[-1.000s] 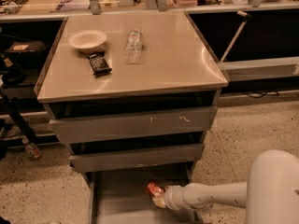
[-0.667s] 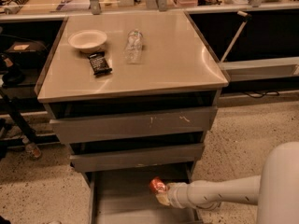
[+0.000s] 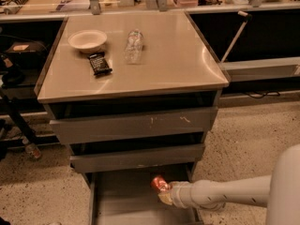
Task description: Pick coke can from bottom drawer and place on counter
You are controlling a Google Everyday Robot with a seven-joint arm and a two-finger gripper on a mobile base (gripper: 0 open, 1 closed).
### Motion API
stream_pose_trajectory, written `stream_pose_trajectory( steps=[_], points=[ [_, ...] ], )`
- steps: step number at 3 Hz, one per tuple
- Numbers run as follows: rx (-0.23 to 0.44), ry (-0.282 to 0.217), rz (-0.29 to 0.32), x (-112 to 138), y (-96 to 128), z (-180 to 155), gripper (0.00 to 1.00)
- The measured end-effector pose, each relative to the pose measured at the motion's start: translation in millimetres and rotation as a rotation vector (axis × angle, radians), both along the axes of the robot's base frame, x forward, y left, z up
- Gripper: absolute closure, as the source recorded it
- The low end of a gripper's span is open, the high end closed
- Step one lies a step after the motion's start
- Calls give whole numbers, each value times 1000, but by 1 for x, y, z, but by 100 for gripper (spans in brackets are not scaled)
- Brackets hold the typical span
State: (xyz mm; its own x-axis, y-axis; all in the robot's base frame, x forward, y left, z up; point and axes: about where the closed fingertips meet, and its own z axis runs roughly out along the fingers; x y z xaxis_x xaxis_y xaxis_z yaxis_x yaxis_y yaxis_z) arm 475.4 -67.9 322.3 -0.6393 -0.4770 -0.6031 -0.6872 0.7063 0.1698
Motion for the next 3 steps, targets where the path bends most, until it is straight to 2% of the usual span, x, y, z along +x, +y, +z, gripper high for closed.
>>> stream_pose_trajectory(
  steps=[2, 3],
  points=[
    [-26, -70, -65, -5, -23, 89, 100],
    [-15, -72, -56, -4, -22, 98, 100]
  ],
)
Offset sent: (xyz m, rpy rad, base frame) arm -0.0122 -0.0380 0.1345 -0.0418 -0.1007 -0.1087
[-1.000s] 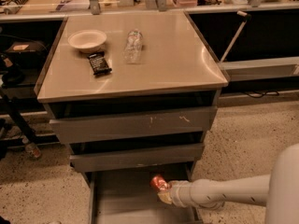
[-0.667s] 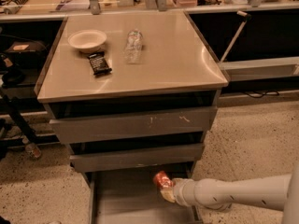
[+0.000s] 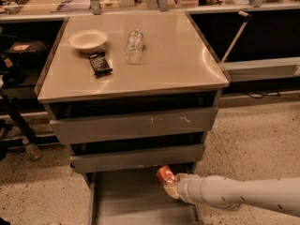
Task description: Pick coke can from bottom drawer and place on counter
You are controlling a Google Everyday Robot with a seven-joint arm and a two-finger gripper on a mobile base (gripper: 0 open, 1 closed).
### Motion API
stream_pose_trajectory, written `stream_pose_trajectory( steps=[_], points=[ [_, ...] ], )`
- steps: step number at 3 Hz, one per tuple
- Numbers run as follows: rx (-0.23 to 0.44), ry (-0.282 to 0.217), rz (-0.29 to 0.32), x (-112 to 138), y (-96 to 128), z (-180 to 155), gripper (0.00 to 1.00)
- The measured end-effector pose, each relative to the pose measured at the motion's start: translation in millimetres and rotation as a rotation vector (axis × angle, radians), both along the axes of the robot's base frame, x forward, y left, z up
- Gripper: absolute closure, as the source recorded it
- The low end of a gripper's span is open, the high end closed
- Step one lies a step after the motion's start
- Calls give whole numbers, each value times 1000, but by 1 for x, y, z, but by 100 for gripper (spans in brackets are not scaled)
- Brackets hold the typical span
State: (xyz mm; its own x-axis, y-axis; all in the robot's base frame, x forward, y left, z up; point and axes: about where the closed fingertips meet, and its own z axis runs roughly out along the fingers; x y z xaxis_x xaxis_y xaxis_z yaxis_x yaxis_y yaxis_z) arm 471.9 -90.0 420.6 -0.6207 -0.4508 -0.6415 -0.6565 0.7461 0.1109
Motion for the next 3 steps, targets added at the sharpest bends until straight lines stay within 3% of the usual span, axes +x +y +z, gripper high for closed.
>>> stream_pose_trajectory(
  steps=[2, 3],
  points=[
    [24, -97, 34, -5, -6, 95, 100],
    [21, -103, 34, -4, -7, 100, 100]
  ],
)
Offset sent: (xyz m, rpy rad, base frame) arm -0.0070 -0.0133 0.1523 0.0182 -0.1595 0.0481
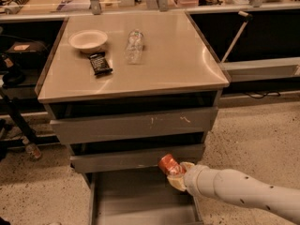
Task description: Pick coke can from bottom drawer and place on counter
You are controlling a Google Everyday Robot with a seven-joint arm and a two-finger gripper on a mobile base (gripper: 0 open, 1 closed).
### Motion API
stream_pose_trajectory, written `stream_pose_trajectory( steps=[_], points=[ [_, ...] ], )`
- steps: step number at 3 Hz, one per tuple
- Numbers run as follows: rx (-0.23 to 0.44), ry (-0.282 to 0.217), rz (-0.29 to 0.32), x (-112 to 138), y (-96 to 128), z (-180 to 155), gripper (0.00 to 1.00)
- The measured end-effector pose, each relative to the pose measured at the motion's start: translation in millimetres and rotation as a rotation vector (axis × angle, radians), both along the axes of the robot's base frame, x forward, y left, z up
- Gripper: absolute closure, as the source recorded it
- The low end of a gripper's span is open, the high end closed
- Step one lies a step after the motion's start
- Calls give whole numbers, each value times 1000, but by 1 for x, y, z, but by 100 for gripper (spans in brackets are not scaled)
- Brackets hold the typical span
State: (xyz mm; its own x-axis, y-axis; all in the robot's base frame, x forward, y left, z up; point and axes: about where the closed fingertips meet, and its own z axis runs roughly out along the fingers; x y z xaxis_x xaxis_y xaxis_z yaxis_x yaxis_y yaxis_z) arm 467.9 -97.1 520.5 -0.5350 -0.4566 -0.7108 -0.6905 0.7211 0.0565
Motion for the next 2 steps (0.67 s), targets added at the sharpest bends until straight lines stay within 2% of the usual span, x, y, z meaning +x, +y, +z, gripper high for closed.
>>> stream_pose_trajectory(
  steps=[2],
  points=[
    [-25, -73, -16, 4, -18, 62, 100]
  ],
)
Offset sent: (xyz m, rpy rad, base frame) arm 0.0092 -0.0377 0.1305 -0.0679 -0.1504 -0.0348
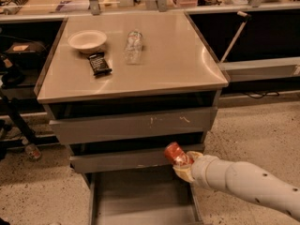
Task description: Pick coke can from bottom drawer and place on counter
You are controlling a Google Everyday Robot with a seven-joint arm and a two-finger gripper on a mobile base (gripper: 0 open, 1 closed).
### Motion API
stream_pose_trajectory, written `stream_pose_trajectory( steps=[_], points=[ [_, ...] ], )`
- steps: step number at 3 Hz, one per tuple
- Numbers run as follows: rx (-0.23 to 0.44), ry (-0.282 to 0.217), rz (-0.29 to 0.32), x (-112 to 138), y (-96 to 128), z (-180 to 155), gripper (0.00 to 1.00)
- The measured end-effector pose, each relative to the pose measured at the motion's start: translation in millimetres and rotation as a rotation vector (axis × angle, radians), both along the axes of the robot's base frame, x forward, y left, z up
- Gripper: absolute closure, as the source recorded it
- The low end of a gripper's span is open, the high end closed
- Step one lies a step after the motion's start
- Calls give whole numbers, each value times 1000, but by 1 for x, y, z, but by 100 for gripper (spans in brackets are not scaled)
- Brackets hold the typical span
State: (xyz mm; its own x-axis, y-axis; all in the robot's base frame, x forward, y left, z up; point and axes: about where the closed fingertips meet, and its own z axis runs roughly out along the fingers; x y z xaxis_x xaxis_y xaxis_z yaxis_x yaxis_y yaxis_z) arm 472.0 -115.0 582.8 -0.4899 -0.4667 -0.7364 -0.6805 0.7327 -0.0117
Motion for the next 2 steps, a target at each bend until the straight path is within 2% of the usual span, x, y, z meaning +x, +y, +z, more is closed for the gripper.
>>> stream_pose_trajectory(
  steps=[1, 2],
  points=[
    [-54, -81, -10, 5, -12, 58, 100],
    [-54, -81, -10, 5, -12, 58, 100]
  ],
)
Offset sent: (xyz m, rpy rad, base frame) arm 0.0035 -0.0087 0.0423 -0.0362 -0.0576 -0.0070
